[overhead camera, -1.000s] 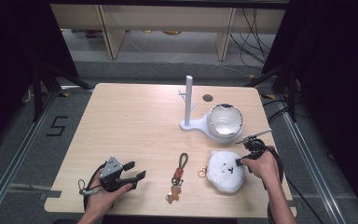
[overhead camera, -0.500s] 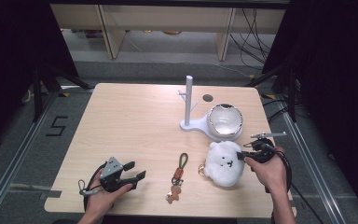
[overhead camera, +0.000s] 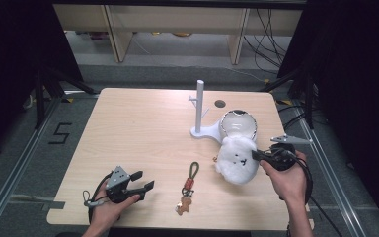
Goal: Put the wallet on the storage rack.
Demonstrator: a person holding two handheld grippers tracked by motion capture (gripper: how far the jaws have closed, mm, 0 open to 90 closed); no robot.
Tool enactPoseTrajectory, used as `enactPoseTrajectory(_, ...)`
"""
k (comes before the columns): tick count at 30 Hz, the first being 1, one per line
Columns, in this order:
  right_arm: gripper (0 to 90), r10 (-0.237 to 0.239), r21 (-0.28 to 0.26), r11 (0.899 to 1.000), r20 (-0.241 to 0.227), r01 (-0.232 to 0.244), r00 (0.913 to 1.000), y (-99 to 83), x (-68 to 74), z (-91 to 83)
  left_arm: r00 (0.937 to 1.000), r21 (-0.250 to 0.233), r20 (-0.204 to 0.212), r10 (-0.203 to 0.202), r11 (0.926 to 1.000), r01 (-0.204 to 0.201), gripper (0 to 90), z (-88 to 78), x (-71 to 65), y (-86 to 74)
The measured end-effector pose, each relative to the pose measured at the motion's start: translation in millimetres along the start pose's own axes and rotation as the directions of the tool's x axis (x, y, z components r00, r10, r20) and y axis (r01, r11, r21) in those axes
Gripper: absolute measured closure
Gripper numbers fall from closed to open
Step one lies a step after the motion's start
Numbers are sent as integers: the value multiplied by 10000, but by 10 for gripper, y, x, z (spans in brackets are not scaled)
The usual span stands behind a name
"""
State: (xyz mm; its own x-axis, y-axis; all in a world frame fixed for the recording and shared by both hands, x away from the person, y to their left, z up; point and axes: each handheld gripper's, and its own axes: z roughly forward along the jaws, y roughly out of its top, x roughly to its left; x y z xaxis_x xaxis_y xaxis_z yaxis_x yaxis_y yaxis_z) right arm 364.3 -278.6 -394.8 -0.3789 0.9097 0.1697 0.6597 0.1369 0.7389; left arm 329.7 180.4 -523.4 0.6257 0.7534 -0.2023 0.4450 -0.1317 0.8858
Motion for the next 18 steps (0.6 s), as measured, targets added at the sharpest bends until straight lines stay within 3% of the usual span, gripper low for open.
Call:
enactPoseTrajectory(3, 850, 40, -420, 9991, -80, -44, 10000, 19, 13, -24, 10000, -5, -8, -19, 10000, 19, 369, 2, -1, 0)
enactPoseTrajectory(4, 850, 379, -481, 9981, -26, -380, 9993, 22, 47, -43, 10000, -6, -8, -20, 10000, 20, 370, 2, -1, 0)
enactPoseTrajectory(6, 851, 21, -756, 9971, -6, -22, 10000, 43, 21, -54, 10000, -1, -12, 68, 10000, -68, 369, -1, 2, 2)
enactPoseTrajectory(7, 851, 140, -789, 9968, 106, -132, 9998, 51, 39, -69, 9999, -3, -30, 103, 9999, -103, 370, -3, 4, 3)
enactPoseTrajectory(8, 851, -36, -932, 9956, 46, 40, 10000, 62, 22, -72, 9999, -1, -32, 114, 9999, -114, 369, -3, 5, 3)
enactPoseTrajectory(10, 851, 11, -1050, 9945, 145, 4, 9999, 79, 38, -92, 9999, -4, -39, 112, 9999, -113, 369, -4, 4, 3)
enactPoseTrajectory(11, 851, 252, -1019, 9945, 53, -245, 9997, 88, 58, -103, 9999, -2, -35, 109, 9999, -109, 369, -4, 4, 2)
enactPoseTrajectory(12, 851, 14, -1198, 9928, 166, 6, 9999, 102, 44, -109, 9999, -2, -35, 111, 9999, -111, 369, -3, 4, 2)
enactPoseTrajectory(14, 851, 159, -1281, 9917, 189, -133, 9997, 117, 59, -121, 9999, 12, -66, 115, 9999, -115, 369, -6, 2, 3)
enactPoseTrajectory(15, 851, -194, -1370, 9903, 252, 227, 9995, 133, 36, -132, 9999, -4, -34, 111, 9999, -111, 369, -4, 4, 2)
enactPoseTrajectory(16, 851, 142, -1355, 9907, 159, -120, 9998, 136, 61, -133, 9999, -9, -41, 103, 9999, -103, 369, -4, 4, 2)
enactPoseTrajectory(17, 851, 155, -1450, 9893, 155, -130, 9998, 141, 64, -133, 9999, -12, -47, 104, 9999, -104, 370, -5, 5, 2)
enactPoseTrajectory(18, 851, -171, -1490, 9886, 211, 200, 9996, 154, 39, -131, 9999, -20, -44, 111, 9999, -111, 369, -6, 6, 2)
